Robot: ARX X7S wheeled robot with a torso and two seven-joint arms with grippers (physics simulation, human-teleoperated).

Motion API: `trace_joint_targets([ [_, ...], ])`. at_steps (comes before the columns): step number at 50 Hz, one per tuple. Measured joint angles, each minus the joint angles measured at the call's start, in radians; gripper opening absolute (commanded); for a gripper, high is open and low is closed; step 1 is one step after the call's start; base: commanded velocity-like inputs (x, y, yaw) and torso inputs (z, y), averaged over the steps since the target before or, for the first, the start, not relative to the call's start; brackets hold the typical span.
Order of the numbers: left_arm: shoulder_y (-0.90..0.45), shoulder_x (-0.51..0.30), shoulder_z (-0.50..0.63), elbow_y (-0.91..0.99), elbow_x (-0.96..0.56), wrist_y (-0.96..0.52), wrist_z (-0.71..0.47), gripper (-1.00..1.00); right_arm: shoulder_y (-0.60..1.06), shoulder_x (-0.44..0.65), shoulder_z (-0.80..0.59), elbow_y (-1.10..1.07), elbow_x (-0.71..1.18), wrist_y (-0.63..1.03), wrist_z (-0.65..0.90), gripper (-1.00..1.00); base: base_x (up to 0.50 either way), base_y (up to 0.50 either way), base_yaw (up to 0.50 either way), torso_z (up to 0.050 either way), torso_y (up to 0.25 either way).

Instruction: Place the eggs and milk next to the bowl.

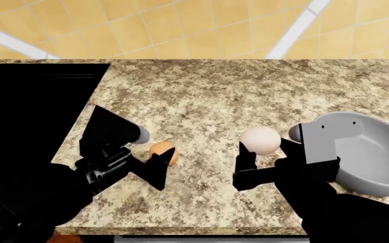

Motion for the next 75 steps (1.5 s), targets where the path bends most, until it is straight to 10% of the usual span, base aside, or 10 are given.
trace_joint_targets([
  [58, -0.003, -0.021, 0.199, -0.152, 0.108, 0.111, 0.073, 1.0, -0.019, 0.019, -0.017, -0.013, -0.013, -0.04, -0.008, -1.0, 0.0, 0.0, 0.0, 0.0, 0.0],
  [59, -0.003, -0.021, 0.2, -0.154, 0.109, 0.115, 0.074, -1.0, -0.019, 0.019, -0.018, -0.014, -0.013, -0.041, -0.009, -1.0, 0.0, 0.0, 0.0, 0.0, 0.0],
  [75, 0.023, -0.028, 0.19, -0.136, 0.106, 0.15, 0.085, -1.0, -0.021, 0.024, -0.027, -0.016, -0.021, -0.052, -0.02, -1.0, 0.0, 0.0, 0.0, 0.0, 0.0],
])
